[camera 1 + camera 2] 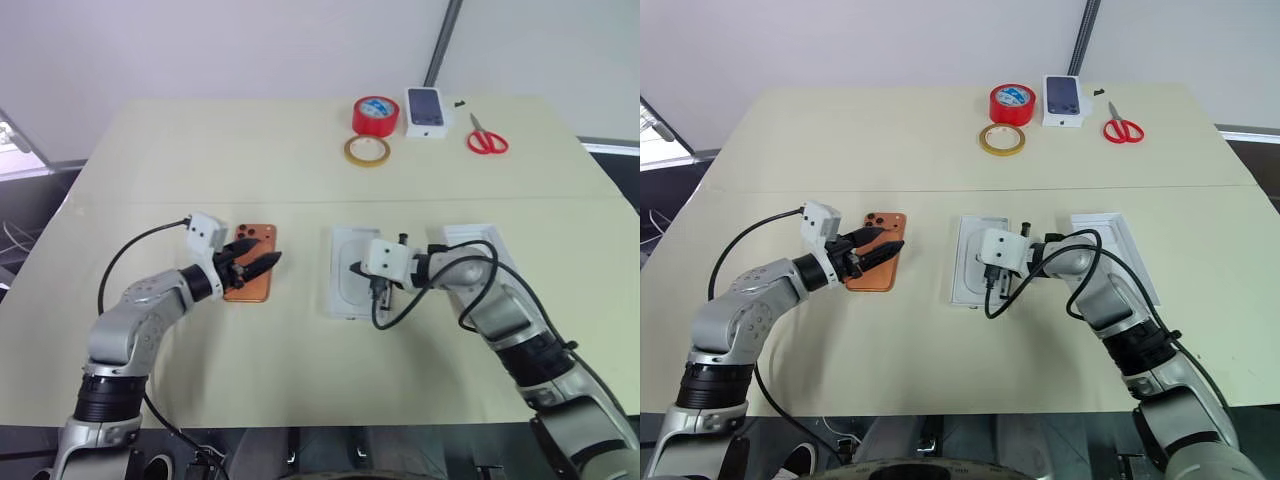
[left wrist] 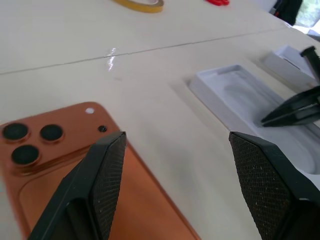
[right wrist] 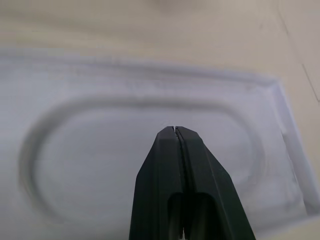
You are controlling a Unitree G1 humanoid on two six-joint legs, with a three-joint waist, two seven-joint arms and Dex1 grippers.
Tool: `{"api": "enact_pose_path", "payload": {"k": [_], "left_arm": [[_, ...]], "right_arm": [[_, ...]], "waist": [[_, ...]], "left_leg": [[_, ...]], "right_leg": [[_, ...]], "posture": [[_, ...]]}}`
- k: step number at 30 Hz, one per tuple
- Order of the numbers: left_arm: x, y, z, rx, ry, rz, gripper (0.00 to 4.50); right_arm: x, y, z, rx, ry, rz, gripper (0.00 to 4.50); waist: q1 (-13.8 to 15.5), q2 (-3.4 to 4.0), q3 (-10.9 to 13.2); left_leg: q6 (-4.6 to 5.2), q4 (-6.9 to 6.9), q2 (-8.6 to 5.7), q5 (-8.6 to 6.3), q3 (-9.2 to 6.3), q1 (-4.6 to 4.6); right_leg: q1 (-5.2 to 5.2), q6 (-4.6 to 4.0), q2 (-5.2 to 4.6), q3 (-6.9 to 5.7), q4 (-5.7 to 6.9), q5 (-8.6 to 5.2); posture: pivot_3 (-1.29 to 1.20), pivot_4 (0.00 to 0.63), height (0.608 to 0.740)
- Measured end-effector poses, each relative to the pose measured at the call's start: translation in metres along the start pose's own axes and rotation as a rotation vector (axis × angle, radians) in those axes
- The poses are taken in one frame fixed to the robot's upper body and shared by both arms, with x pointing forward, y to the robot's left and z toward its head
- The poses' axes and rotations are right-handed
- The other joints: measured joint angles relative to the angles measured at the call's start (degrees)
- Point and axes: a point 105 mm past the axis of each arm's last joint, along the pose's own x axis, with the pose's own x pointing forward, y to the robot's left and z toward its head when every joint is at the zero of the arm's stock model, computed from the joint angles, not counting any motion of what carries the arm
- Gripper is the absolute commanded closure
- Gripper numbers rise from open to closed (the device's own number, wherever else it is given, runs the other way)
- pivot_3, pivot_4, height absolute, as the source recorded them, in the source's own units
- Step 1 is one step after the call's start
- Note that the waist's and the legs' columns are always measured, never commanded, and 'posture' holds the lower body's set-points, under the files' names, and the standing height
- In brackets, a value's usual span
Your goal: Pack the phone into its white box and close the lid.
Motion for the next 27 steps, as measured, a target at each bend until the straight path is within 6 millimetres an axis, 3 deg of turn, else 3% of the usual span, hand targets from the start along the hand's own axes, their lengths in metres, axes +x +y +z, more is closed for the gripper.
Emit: {"api": "enact_pose_path", "payload": {"k": [4,7,15,19,27], "left_arm": [[-0.015,0.019,0.011,-0.196,-0.002,0.018,1.04],[-0.027,0.035,0.027,-0.325,-0.002,0.049,1.04],[-0.029,0.052,0.008,-0.498,0.151,0.119,1.04],[-0.026,0.045,0.001,-0.479,0.222,0.069,1.04],[-0.024,0.044,-0.004,-0.514,0.274,0.027,1.04]], "right_arm": [[0.013,-0.023,0.05,0.009,-0.176,-0.074,4.47],[0.028,-0.025,0.065,0.042,-0.226,-0.068,4.47],[0.086,0.014,0.052,-0.104,-0.054,0.085,4.47],[0.093,0.025,0.037,-0.126,0.029,0.162,4.47],[0.098,0.027,0.039,-0.11,0.031,0.19,4.47]], "waist": [[0.0,-0.05,0.03],[0.19,-0.07,0.03],[-0.03,-0.11,0.06],[-0.08,-0.11,0.05],[-0.12,-0.04,-0.05]], "left_leg": [[-0.1,-0.01,0.0,0.06,-0.02,-0.04],[-0.12,0.01,-0.02,0.08,-0.02,-0.04],[-0.48,0.04,-0.11,0.28,-0.02,-0.08],[-0.49,0.03,-0.11,0.29,-0.02,-0.08],[-0.54,0.01,-0.11,0.31,-0.04,0.04]], "right_leg": [[-0.12,0.0,0.04,-0.02,0.16,0.0],[-0.12,0.01,0.04,-0.03,0.18,0.0],[-0.21,0.01,0.01,-0.02,0.26,0.0],[-0.22,0.01,0.01,-0.02,0.27,0.0],[-0.15,0.0,0.01,-0.01,0.33,0.0]], "posture": [[0.0,0.15,0.74],[0.0,0.15,0.74],[0.0,0.15,0.74],[0.0,0.15,0.74],[0.0,0.15,0.74]]}}
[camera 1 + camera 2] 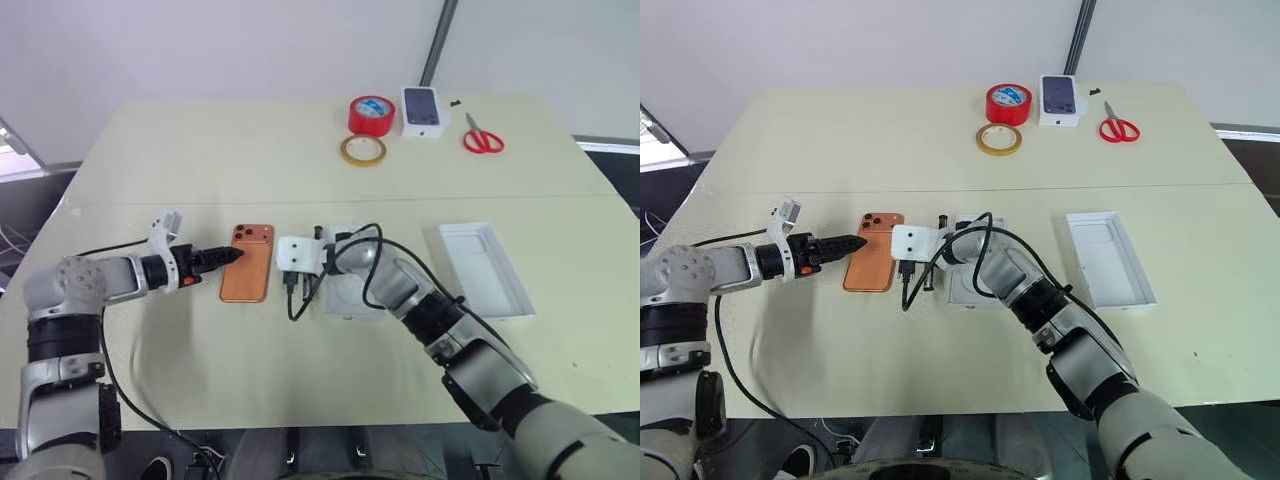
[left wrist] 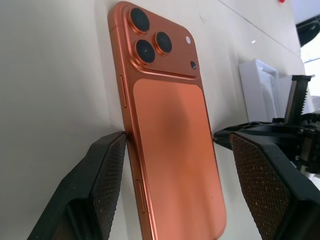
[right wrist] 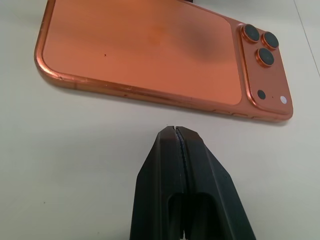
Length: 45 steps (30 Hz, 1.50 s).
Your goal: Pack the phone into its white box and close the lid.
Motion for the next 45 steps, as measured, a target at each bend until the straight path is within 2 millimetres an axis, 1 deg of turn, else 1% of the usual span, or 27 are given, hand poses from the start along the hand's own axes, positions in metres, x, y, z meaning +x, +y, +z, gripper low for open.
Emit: {"api": "enact_pose_path", "payload": {"k": [5,8,10,14,21,23,25,26,28,35,38,39,40,45], "left_arm": [[0.012,-0.005,-0.002,-0.009,0.014,-0.036,1.04],[0.028,-0.019,-0.008,-0.014,0.039,-0.097,1.04],[0.033,-0.025,-0.012,-0.003,0.061,-0.116,1.04],[0.035,-0.028,-0.014,-0.011,0.075,-0.131,1.04],[0.026,-0.02,-0.009,-0.077,0.052,-0.139,1.04],[0.023,-0.019,-0.01,-0.097,0.051,-0.145,1.59],[0.018,-0.013,-0.014,-0.125,0.054,-0.131,2.28],[0.017,-0.011,-0.017,-0.134,0.057,-0.124,2.78],[0.017,-0.008,-0.022,-0.151,0.067,-0.119,2.78],[0.014,-0.011,-0.023,-0.162,0.083,-0.128,2.78],[0.014,-0.011,-0.024,-0.183,0.081,-0.126,3.68],[0.014,-0.01,-0.026,-0.193,0.081,-0.129,4.16],[0.015,-0.017,-0.024,-0.205,0.065,-0.181,4.47],[0.016,-0.017,-0.025,-0.224,0.053,-0.19,4.47]], "right_arm": [[0.002,-0.001,-0.001,0.018,-0.001,-0.002,4.47],[0.003,-0.001,0.0,0.015,0.0,-0.006,4.47],[0.003,-0.001,0.0,0.012,0.0,-0.006,4.47],[0.002,-0.001,0.0,0.007,0.0,-0.009,4.47],[0.003,-0.001,0.0,0.001,-0.005,-0.01,4.47],[0.003,-0.001,0.0,0.0,-0.006,-0.009,4.5],[0.003,-0.001,0.0,-0.003,-0.008,-0.008,4.5],[0.003,0.0,0.0,-0.005,-0.009,-0.008,4.5],[0.003,0.0,0.0,-0.006,-0.012,-0.006,4.5],[0.004,0.001,0.001,-0.002,-0.021,-0.006,4.5],[0.003,0.001,0.0,0.002,-0.026,-0.009,4.5],[0.003,0.001,0.0,0.004,-0.026,-0.011,4.5],[0.002,0.001,-0.001,0.007,-0.027,-0.014,4.5],[-0.002,-0.002,-0.002,0.031,-0.055,-0.042,4.5]], "waist": [[0.3,0.11,-0.17],[0.47,0.07,-0.19],[0.43,0.07,-0.19],[0.42,0.07,-0.19],[-0.09,0.06,-0.18],[-0.45,0.06,-0.17],[-0.92,0.05,-0.17],[-1.1,0.05,-0.17],[-1.23,0.04,-0.17],[-1.29,0.03,-0.15],[-1.29,0.03,-0.15],[-1.29,0.03,-0.15],[-1.17,0.01,-0.16],[-1.19,0.01,-0.15]], "left_leg": [[0.01,0.01,-0.01,0.0,-0.01,0.04],[0.03,0.02,-0.04,-0.02,-0.03,0.03],[0.03,0.02,-0.05,-0.02,-0.03,0.03],[0.03,0.01,-0.05,-0.02,-0.03,0.03],[0.0,0.0,-0.04,0.0,-0.03,0.02],[-0.01,-0.01,-0.04,0.01,-0.03,0.01],[-0.02,-0.02,-0.04,0.01,-0.03,-0.01],[-0.02,-0.02,-0.04,0.01,-0.03,-0.02],[-0.03,-0.02,-0.04,0.02,-0.03,-0.02],[-0.04,-0.02,-0.04,0.02,-0.03,-0.04],[-0.04,-0.02,-0.04,0.02,-0.03,-0.05],[-0.05,-0.02,-0.04,0.02,-0.03,-0.05],[-0.05,-0.02,-0.04,0.02,-0.04,-0.05],[-0.06,-0.02,-0.04,0.03,-0.04,-0.07]], "right_leg": [[0.06,0.0,-0.02,0.0,0.0,0.0],[0.07,0.0,-0.04,0.0,0.0,0.0],[0.09,0.0,-0.05,0.0,0.0,0.0],[0.09,0.0,-0.04,0.0,0.0,0.0],[0.02,0.0,-0.03,0.0,0.02,0.0],[-0.04,0.0,-0.03,0.0,0.11,0.0],[-0.1,0.0,-0.04,0.0,0.17,0.0],[-0.12,0.0,-0.04,0.01,0.21,0.0],[-0.15,0.0,-0.04,0.01,0.23,0.0],[-0.2,0.0,-0.04,0.01,0.29,0.0],[-0.21,0.0,-0.04,0.01,0.29,0.0],[-0.21,0.0,-0.04,0.01,0.3,0.0],[-0.2,0.0,-0.05,0.01,0.31,0.0],[-0.22,0.0,-0.05,0.01,0.3,0.0]], "posture": [[0.0,0.15,0.74],[0.0,0.15,0.74],[0.0,0.15,0.74],[0.0,0.15,0.74],[0.0,0.15,0.74],[0.0,0.15,0.74],[0.0,0.15,0.74],[0.0,0.15,0.74],[0.0,0.15,0.74],[0.0,0.15,0.74],[0.0,0.15,0.74],[0.0,0.15,0.74],[0.0,0.15,0.74],[0.0,0.15,0.74]]}}
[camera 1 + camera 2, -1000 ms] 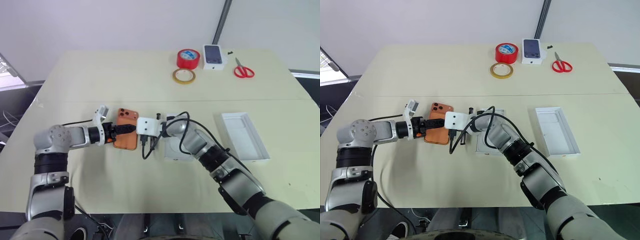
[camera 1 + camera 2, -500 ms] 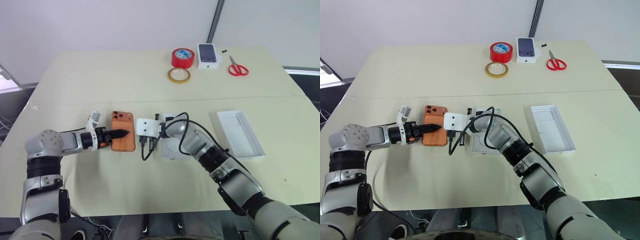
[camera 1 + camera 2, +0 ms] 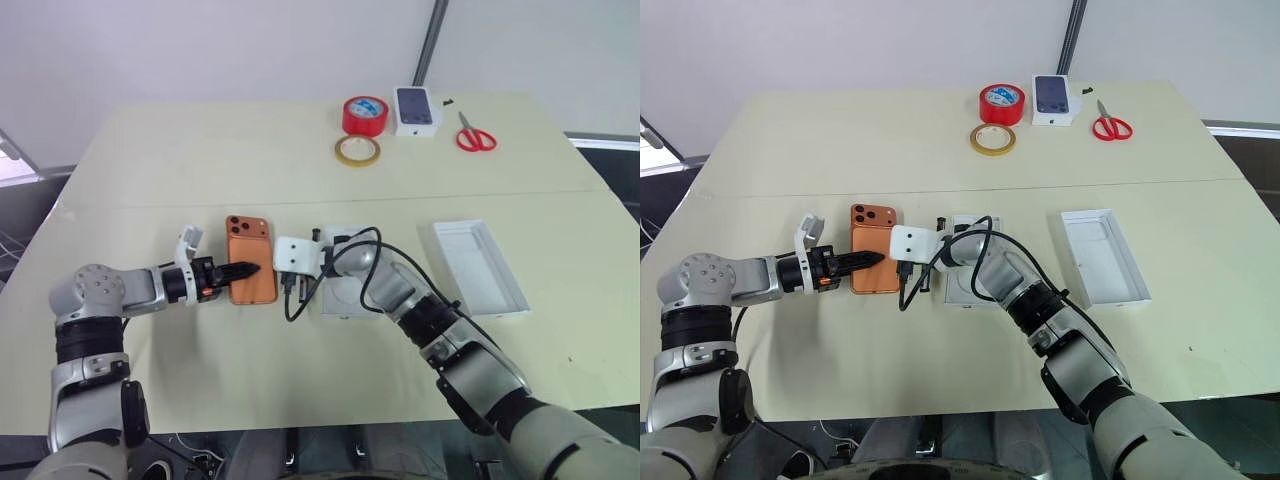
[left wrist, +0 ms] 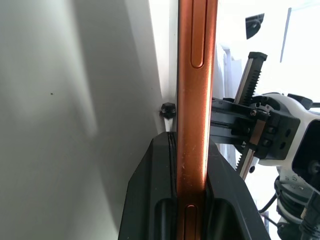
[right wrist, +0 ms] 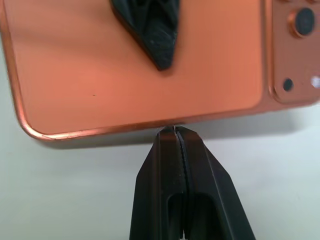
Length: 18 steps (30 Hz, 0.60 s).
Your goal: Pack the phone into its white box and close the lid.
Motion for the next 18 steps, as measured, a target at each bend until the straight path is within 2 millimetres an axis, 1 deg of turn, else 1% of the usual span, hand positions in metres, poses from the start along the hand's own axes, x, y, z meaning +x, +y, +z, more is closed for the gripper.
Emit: {"api": "enact_pose_path", "payload": {"k": [3,4,6,7,9,10,12,13,15,18], "left_arm": [[-0.002,0.001,-0.001,-0.035,-0.02,-0.018,4.47],[-0.002,-0.001,-0.001,-0.047,-0.03,-0.037,4.49],[-0.002,-0.009,-0.001,-0.079,-0.061,-0.116,4.5],[-0.004,-0.013,0.0,-0.085,-0.073,-0.144,4.5],[-0.004,-0.02,-0.002,-0.05,-0.102,-0.176,4.5],[-0.005,-0.022,-0.003,-0.039,-0.111,-0.179,4.5],[-0.005,-0.021,-0.008,-0.023,-0.111,-0.164,4.5],[-0.005,-0.022,-0.01,-0.02,-0.11,-0.165,4.5],[-0.003,-0.025,-0.013,-0.006,-0.108,-0.178,4.5],[-0.002,-0.028,-0.012,0.016,-0.111,-0.176,4.5]], "right_arm": [[-0.01,-0.008,0.009,0.058,-0.105,-0.043,4.5],[-0.015,-0.011,0.013,0.079,-0.14,-0.054,4.24],[-0.031,-0.016,0.024,0.216,-0.264,-0.049,3.68],[-0.039,-0.018,0.029,0.258,-0.314,-0.041,3.22],[-0.064,-0.012,0.035,0.299,-0.406,-0.002,2.24],[-0.073,-0.008,0.032,0.302,-0.412,0.016,1.69],[-0.089,0.006,0.02,0.31,-0.392,0.051,0.74],[-0.095,0.016,0.013,0.32,-0.377,0.078,0.74],[-0.107,0.037,-0.001,0.353,-0.348,0.138,0.74],[-0.121,0.056,-0.02,0.347,-0.288,0.153,0.74]], "waist": [[0.0,-0.09,0.07],[-0.02,-0.12,0.1],[0.03,-0.17,0.13],[0.03,-0.2,0.15],[0.23,-0.21,0.15],[0.29,-0.22,0.15],[0.4,-0.23,0.15],[0.45,-0.24,0.16],[0.93,-0.25,0.16],[1.21,-0.25,0.17]], "left_leg": [[0.0,0.0,0.0,0.0,0.0,-0.04],[0.0,0.0,0.0,0.0,0.0,-0.06],[0.0,0.0,0.02,0.0,-0.01,-0.11],[0.0,0.0,0.02,0.0,-0.01,-0.13],[0.04,0.0,0.02,-0.03,-0.02,-0.17],[0.06,0.0,0.02,-0.05,-0.02,-0.17],[0.16,-0.02,0.02,-0.1,-0.02,-0.19],[0.34,-0.05,0.03,-0.21,-0.02,-0.21],[0.37,-0.07,0.04,-0.22,-0.02,-0.21],[0.36,-0.09,0.06,-0.22,-0.01,-0.21]], "right_leg": [[-0.02,0.0,0.0,0.0,-0.01,0.0],[-0.05,0.0,0.0,0.0,-0.01,0.0],[-0.07,0.0,0.0,-0.01,-0.01,0.0],[-0.08,0.0,0.0,-0.01,-0.01,0.0],[-0.06,0.01,-0.02,-0.01,-0.11,0.0],[-0.04,0.01,-0.02,-0.01,-0.12,0.0],[0.0,0.01,-0.02,-0.01,-0.29,0.0],[0.0,0.01,-0.02,-0.01,-0.32,0.0],[-0.01,0.01,-0.02,-0.01,-0.37,0.0],[-0.03,0.0,-0.01,0.0,-0.39,0.0]], "posture": [[0.0,0.15,0.74],[0.0,0.15,0.74],[0.0,0.15,0.74],[0.0,0.15,0.74],[0.0,0.15,0.74],[0.0,0.15,0.74],[0.0,0.15,0.74],[0.0,0.15,0.74],[0.0,0.15,0.74],[0.0,0.15,0.74]]}}
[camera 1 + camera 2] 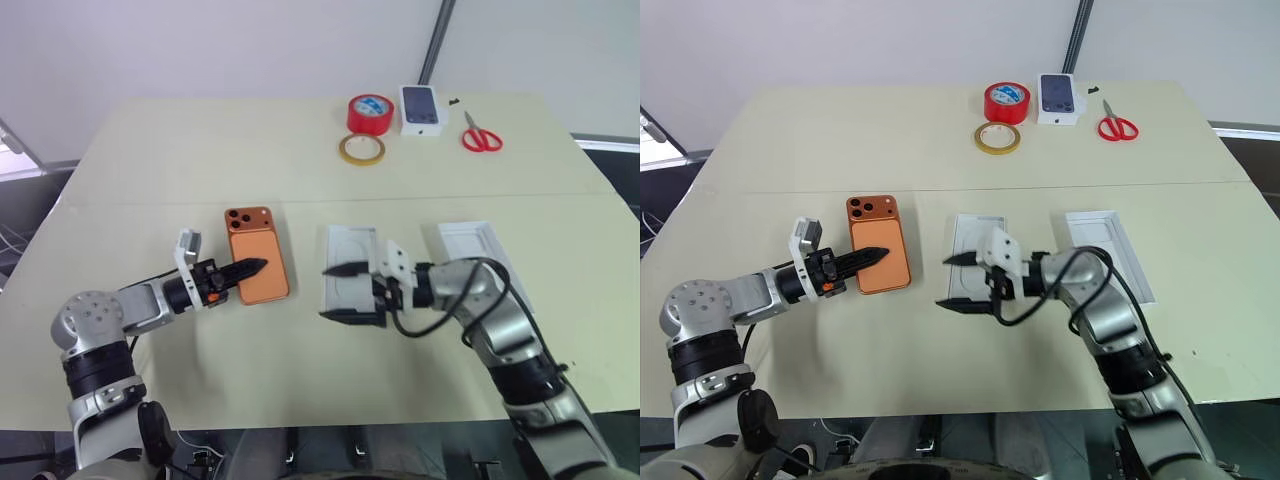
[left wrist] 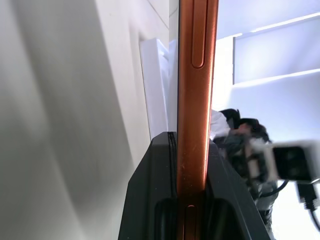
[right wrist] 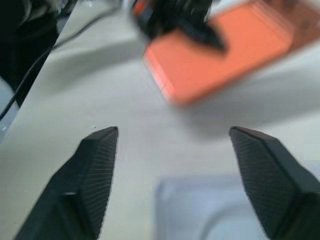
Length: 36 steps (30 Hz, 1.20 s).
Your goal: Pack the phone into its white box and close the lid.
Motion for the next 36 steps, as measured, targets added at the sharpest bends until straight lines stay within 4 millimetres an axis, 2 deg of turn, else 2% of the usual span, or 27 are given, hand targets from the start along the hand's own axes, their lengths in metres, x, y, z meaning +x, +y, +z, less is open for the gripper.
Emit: {"api": "enact_pose_path", "payload": {"k": [6,7,9,21,24,26,35,36], "left_arm": [[0.008,0.003,0.002,0.055,0.002,0.029,4.5],[0.009,0.003,0.001,0.056,0.006,0.029,4.5],[0.01,0.002,0.001,0.06,0.01,0.027,4.5],[0.015,-0.004,0.003,0.087,0.034,0.018,4.5],[0.015,-0.004,0.003,0.086,0.036,0.019,4.5],[0.015,-0.004,0.002,0.083,0.038,0.016,4.5],[0.016,-0.006,0.002,0.082,0.042,0.007,4.5],[0.016,-0.006,0.002,0.082,0.042,0.007,4.5]], "right_arm": [[-0.014,0.006,-0.015,-0.147,0.094,-0.025,0.74],[-0.015,0.004,-0.016,-0.165,0.1,-0.039,1.27],[-0.016,0.002,-0.019,-0.185,0.105,-0.056,2.04],[-0.019,0.004,-0.034,-0.236,0.146,-0.079,2.04],[-0.019,0.004,-0.037,-0.238,0.152,-0.087,2.87],[-0.019,0.002,-0.037,-0.253,0.16,-0.102,3.91],[-0.019,0.002,-0.037,-0.266,0.16,-0.107,3.91],[-0.018,0.003,-0.038,-0.265,0.161,-0.102,4.48]], "waist": [[0.45,-0.02,0.01],[0.47,-0.02,0.01],[0.53,-0.02,0.01],[0.55,-0.03,0.01],[0.58,-0.03,0.01],[0.56,-0.03,0.01],[0.57,-0.03,0.01],[0.55,-0.03,0.01]], "left_leg": [[-0.03,0.0,0.0,0.02,0.0,-0.02],[-0.04,0.0,0.0,0.02,0.0,-0.02],[-0.26,0.0,0.0,0.15,0.0,-0.02],[-0.33,0.0,0.0,0.2,0.0,-0.04],[-0.33,0.01,0.0,0.2,0.0,-0.04],[-0.33,0.01,0.0,0.2,0.0,-0.04],[-0.34,0.01,0.0,0.21,0.0,-0.03],[-0.34,0.01,0.0,0.21,0.0,-0.03]], "right_leg": [[0.02,0.0,0.0,0.0,-0.09,0.0],[0.02,0.0,0.0,0.0,-0.09,0.0],[0.02,0.0,0.0,0.0,-0.09,0.0],[0.02,0.0,0.0,-0.01,-0.1,0.0],[0.03,0.0,0.0,-0.01,-0.1,0.0],[0.03,0.0,0.0,-0.01,-0.1,0.0],[0.03,0.0,0.01,-0.01,-0.09,0.0],[0.03,0.0,0.01,-0.01,-0.09,0.0]], "posture": [[0.0,0.15,0.74],[0.0,0.15,0.74],[0.0,0.15,0.74],[0.0,0.15,0.74],[0.0,0.15,0.74],[0.0,0.15,0.74],[0.0,0.15,0.74],[0.0,0.15,0.74]]}}
